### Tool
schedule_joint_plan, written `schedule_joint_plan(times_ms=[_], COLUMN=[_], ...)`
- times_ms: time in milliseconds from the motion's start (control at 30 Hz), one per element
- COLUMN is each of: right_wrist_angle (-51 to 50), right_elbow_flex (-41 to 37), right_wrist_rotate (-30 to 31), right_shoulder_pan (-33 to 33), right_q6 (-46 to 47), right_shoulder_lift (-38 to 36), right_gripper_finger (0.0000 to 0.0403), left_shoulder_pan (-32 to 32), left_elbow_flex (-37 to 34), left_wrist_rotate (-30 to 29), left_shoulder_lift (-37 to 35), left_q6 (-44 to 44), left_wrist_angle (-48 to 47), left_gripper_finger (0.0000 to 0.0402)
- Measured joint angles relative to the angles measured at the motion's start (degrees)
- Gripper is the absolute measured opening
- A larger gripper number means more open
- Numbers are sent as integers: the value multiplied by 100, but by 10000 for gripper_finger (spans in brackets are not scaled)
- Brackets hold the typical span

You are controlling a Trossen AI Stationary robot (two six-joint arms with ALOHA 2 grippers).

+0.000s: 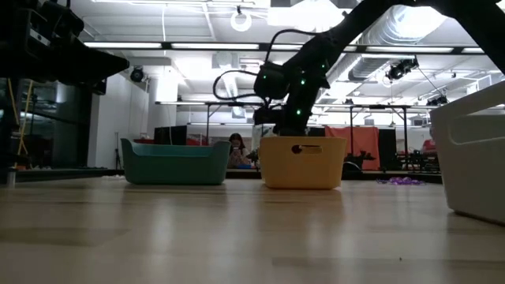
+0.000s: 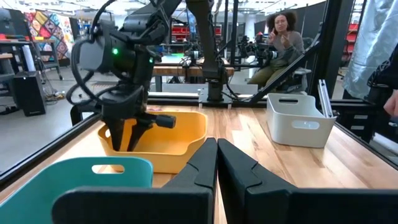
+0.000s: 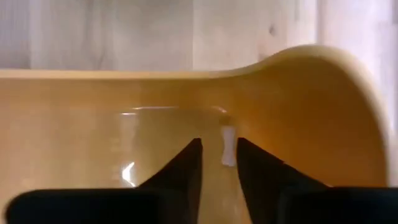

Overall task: Sort Halloween decoration
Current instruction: Put the white bone toy into the yellow bin

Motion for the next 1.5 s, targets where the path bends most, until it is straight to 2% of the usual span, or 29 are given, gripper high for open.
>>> schedule_joint_plan(times_ms=[100,233,400,667,833,1067,1267,1367,1500], right_wrist_angle=[-100,-438,-1187,-2288,-2307,-1888,-1280,-885,-500], right_elbow_flex=[0,0,0,-126,-956,-2550,-3517,-3797,-3953], right_wrist_rotate=[-154,-378,-570,-735,-716,-503,-452,-397,-257], right_shoulder_pan=[-2,0,0,-108,-204,-152,-28,13,13], right_q6=[-227,-289,-58,815,1491,2897,4147,4552,4781], right_shoulder_lift=[-257,-799,-1623,-2734,-3634,-5112,-6176,-6542,-6811], right_gripper_finger=[139,156,156,144,144,144,144,144,144], left_shoulder_pan=[0,-2,-1,-2,0,-2,0,0,6], left_elbow_flex=[0,1,-1,0,-1,-1,-1,-1,113], left_wrist_rotate=[0,0,0,0,0,-2,-50,-343,-1449], left_shoulder_lift=[0,-1,1,0,1,1,3,43,318], left_q6=[1,1,0,1,1,4,-9,-153,-1157], left_wrist_angle=[1,0,-1,1,53,118,986,1930,2939], left_gripper_finger=[1,1,1,1,1,1,1,1,1])
